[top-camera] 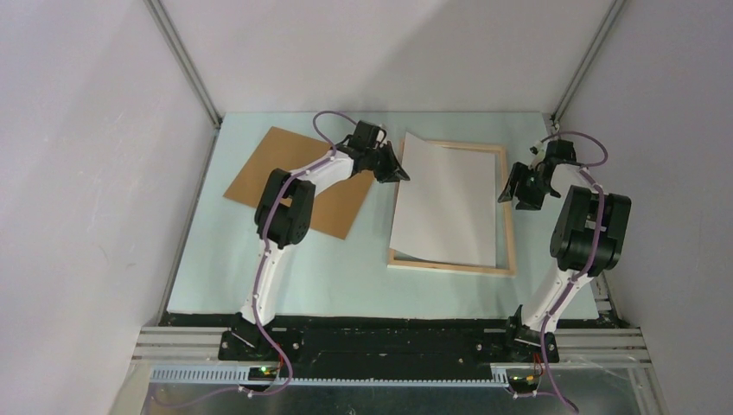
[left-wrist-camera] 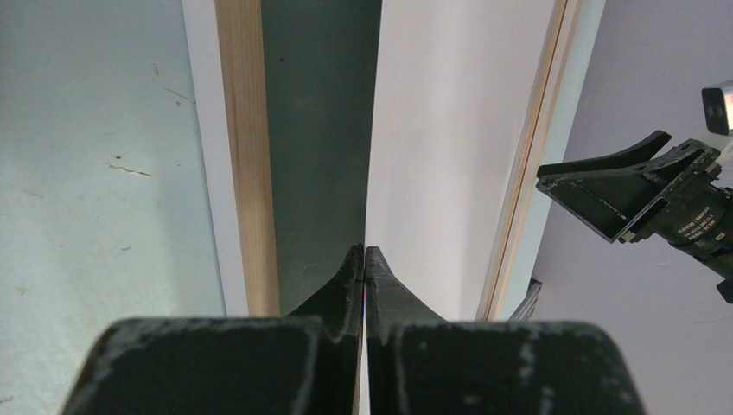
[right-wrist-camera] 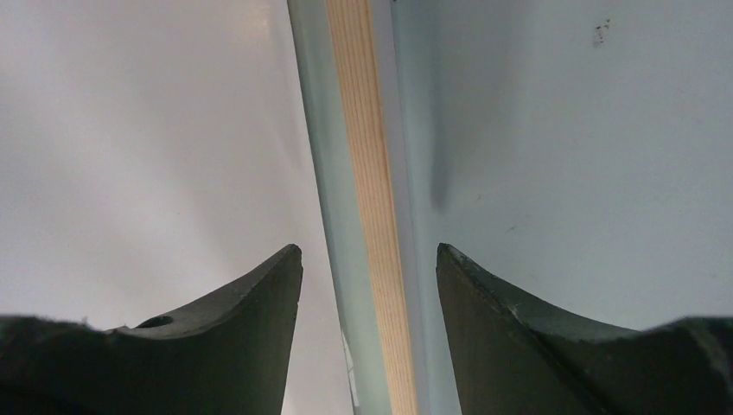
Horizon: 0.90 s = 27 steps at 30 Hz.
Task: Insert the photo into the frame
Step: Turn over the photo from the photo frame.
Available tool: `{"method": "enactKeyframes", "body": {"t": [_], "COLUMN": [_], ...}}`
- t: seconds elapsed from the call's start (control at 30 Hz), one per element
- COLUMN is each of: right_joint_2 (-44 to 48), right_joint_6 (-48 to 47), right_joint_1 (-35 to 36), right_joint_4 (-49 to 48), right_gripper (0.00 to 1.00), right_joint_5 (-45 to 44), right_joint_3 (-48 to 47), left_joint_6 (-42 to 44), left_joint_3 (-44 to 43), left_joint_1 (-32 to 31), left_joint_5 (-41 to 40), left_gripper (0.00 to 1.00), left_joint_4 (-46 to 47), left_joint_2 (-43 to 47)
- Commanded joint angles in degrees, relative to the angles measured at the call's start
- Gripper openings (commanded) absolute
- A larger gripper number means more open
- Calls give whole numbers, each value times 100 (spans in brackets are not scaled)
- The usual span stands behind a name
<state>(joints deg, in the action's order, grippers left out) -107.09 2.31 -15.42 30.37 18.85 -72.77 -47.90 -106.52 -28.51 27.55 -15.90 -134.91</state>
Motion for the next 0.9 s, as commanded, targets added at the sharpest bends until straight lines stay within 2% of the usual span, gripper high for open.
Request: {"method": "enactKeyframes", "body": {"t": [0.0,0.87], "right_joint_2": [-89,-164], "right_joint_6": [-105,-55], "right_joint_1": [30,23], "right_joint_4": [67,188], "right_gripper": [62,60], "right_joint_5": [-44,20], "right_joint_3": [-202,-202], "left_joint_6": [-229,-571], "left_joint_3": [-152,100], "left_joint_1": [-78,-225], "left_joint_5": [-55,-298], "left_gripper": [0,0], "left_joint_4": [368,445], "left_joint_2": [-82,-25]}}
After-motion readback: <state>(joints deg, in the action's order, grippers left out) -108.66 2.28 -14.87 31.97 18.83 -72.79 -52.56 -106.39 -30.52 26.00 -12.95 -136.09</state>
